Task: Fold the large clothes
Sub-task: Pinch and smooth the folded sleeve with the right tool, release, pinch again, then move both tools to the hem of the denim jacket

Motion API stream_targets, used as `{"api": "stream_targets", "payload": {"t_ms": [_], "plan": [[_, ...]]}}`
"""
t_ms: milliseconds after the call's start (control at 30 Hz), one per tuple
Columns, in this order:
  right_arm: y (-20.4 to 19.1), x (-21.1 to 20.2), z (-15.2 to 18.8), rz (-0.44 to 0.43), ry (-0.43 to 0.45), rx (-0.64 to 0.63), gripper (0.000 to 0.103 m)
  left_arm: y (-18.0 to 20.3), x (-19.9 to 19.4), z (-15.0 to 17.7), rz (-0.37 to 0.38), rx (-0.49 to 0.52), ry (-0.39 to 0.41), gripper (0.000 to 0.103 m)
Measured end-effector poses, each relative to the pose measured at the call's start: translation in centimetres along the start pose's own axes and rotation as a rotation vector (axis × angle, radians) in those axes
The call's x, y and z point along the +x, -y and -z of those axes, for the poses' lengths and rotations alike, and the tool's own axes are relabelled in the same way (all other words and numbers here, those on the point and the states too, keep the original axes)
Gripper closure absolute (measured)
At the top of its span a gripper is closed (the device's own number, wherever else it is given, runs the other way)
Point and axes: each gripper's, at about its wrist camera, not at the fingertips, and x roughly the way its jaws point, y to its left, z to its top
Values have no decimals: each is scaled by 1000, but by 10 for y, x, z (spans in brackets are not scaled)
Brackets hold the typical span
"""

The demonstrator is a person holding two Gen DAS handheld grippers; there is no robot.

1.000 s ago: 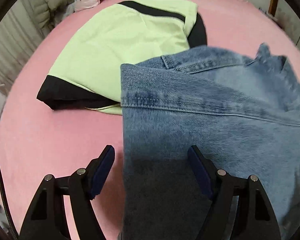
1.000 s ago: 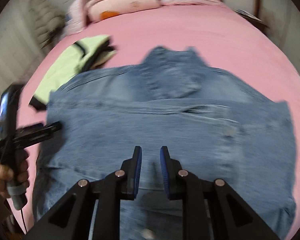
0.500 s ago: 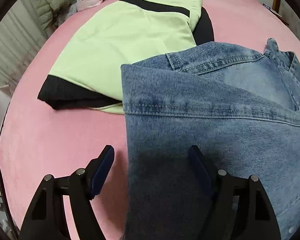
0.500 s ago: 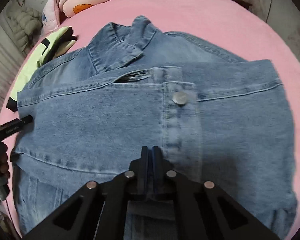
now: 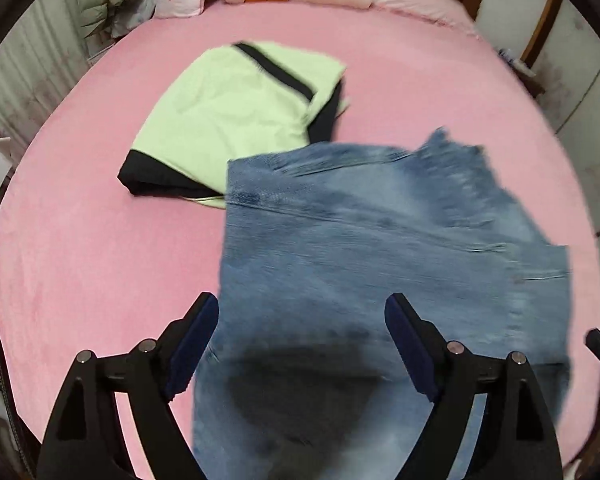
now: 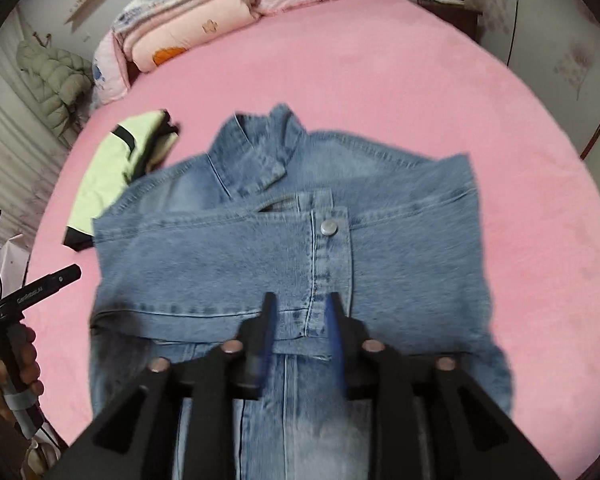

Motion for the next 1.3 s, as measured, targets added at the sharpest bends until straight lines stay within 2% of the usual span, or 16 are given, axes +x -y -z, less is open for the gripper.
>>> {"api": "stream_targets", "payload": {"t_ms": [300, 467, 633, 833, 1000, 1167, 1300], "plan": [[2, -91, -6, -41, 86, -77, 68, 29, -121, 28, 50, 10, 126, 18], [4, -128, 0, -37, 121, -134, 68, 32, -161, 44, 45, 27, 150, 18], [12, -152, 16, -54, 126, -112, 63, 31, -181, 61, 51, 65, 148, 18], [26, -171, 51, -13, 154, -40, 62, 20, -188, 90, 70, 125, 127, 18], [37, -184, 97, 60, 180, 35, 61, -6, -175, 119, 65, 138, 107, 19], [48, -174, 143, 118, 122, 83, 61, -46, -145, 160, 91, 91, 23, 19], [56, -162, 182, 164, 82, 121, 61, -72, -125, 197, 87, 69, 0, 18]]}}
